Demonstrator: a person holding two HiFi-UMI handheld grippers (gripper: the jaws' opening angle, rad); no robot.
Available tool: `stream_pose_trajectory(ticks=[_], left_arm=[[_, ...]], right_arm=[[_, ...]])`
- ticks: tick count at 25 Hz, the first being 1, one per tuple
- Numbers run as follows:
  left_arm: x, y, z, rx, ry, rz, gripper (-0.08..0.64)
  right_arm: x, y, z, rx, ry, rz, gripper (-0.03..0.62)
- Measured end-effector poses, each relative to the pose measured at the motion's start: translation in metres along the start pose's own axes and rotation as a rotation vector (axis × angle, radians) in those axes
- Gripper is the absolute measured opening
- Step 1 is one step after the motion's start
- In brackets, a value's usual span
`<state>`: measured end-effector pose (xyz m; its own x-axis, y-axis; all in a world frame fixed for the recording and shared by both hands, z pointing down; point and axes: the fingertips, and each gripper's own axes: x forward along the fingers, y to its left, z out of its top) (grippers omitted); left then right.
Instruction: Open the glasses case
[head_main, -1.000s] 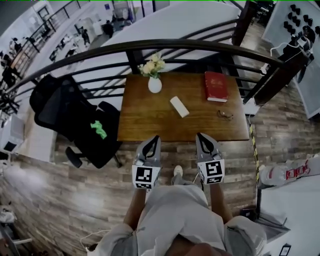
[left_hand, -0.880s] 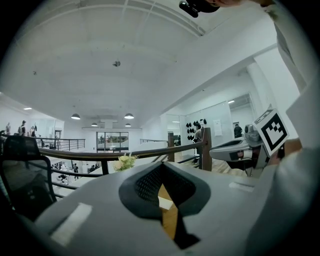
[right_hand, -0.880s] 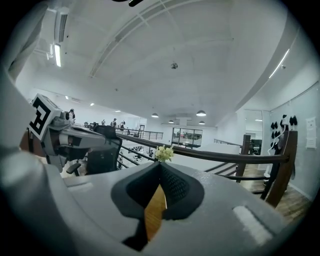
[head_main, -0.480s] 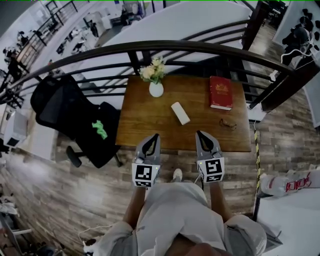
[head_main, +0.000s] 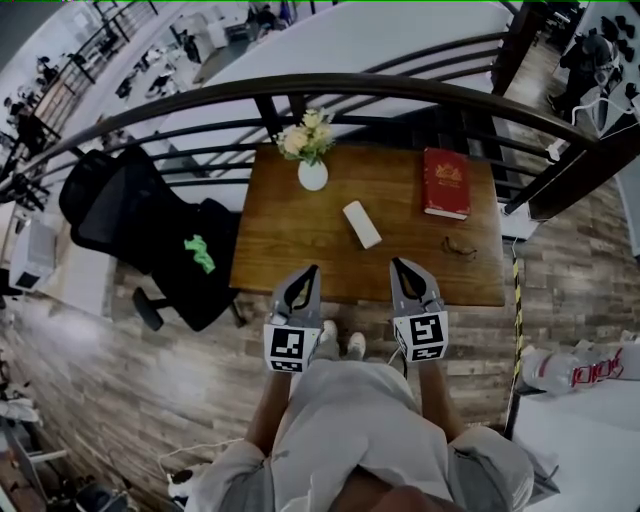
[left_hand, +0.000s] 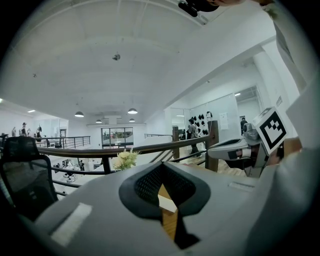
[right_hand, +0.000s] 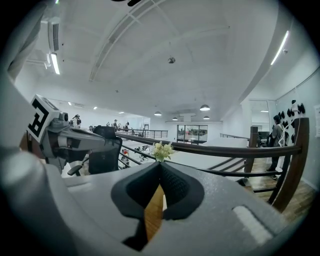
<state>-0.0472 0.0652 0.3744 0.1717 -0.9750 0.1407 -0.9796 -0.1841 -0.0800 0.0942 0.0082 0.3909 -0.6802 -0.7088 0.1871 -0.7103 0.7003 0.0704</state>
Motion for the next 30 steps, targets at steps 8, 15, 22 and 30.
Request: stream_pose_trajectory(ticks=[8,15,22,30], left_arm=[[0.026,0.012,-0.004,-0.013,-0.006,-0.02,0.02],[0.071,0.037,-0.006,-0.02,-0.006,-0.058,0.02],[0.117,0.07,-0.008,-0.031,-0.003,-0.09,0.02],[0.16,0.099,-0.013,-0.046,0.005,-0.13,0.02]], right_arm=[[0.024,-0.008,0.0,-0.007,0.006,-0.009,0.003],[0.063,-0.026,0.003,-0.014,0.019,-0.044,0.003],[0.108,-0.043,0.008,-0.015,0.034,-0.081,0.003],[0.149,-0.055,0.007,-0.014,0.067,-0.121,0.003]])
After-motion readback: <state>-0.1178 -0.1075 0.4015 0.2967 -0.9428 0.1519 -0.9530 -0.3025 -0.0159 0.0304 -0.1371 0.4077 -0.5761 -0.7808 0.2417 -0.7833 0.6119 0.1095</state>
